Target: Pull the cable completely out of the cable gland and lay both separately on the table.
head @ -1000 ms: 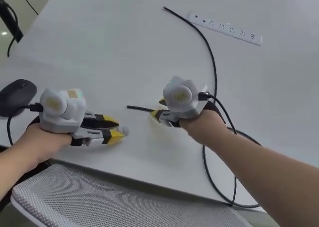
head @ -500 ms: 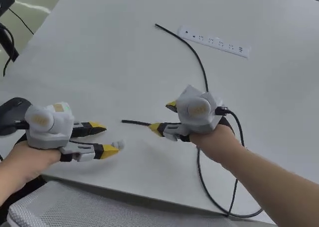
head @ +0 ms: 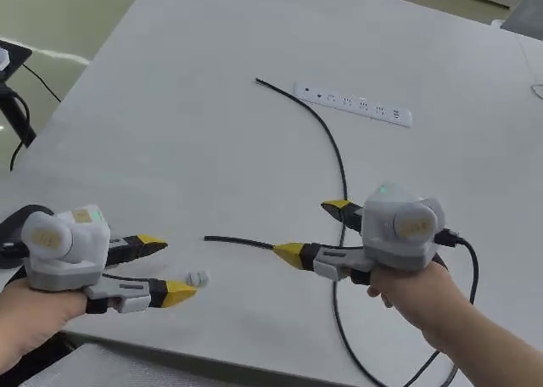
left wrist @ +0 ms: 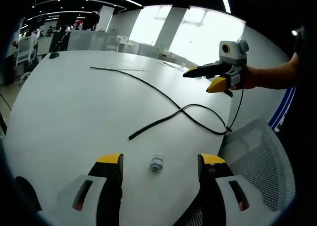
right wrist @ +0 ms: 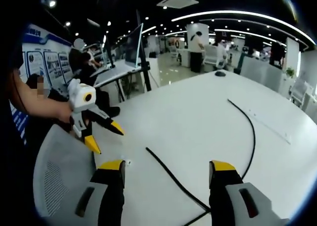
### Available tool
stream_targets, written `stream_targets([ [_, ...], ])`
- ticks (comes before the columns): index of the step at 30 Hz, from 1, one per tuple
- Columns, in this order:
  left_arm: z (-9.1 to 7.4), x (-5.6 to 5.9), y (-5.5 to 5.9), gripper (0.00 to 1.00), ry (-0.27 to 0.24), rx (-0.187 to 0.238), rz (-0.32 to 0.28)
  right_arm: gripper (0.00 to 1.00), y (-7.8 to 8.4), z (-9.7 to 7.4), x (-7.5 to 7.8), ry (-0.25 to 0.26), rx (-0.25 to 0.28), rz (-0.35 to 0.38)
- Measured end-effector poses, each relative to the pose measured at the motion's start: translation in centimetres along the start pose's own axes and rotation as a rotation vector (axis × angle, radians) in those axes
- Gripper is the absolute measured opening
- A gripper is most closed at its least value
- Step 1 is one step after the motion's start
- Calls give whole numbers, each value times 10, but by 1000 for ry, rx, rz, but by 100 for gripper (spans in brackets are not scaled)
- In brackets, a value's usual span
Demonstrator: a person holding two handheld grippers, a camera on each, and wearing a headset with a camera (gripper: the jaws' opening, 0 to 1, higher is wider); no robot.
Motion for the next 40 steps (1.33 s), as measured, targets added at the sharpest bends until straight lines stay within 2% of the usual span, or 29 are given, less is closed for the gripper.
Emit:
stream_targets([
  [5,-10,6,-7,67,5,8,-5,76,5,-22,-3,3,40,33],
  [10,-18,10,-15,72,-21,29,-10,82,16,-46,-3,9,67,58],
  [15,-25,19,-21,77,-34,43,-9,87,30,-67,-1,16,104,125],
  [18,-29,21,-20,77,-42,43,-15,93,40,-77,-1,-1,116,165],
  [24,-39,20,-13,81,-55,28,-21,99,62,-91,-4,-9,114,194],
  [30,-49,20,-10,88,-80,34,-42,99,84,-101,-3,11,86,216],
  [32,-50,21,-10,90,-83,31,-40,99,96,-102,2,47,59,197],
  [36,-53,22,-9,93,-82,26,-56,99,103,-105,1,40,56,251],
  [40,-53,24,-7,97,-72,15,-54,99,109,-105,-2,41,45,250],
])
Point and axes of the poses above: the centre of the closed fingertips' face, and the gripper's own axes: z roughly forward along the fingers, x roughly to its right, y roughly out of its underside, the point moved 5 cm from there along -z, roughly backward along the fingers, and after that the axes turned 15 degrees about z, right-handed, at the moved point
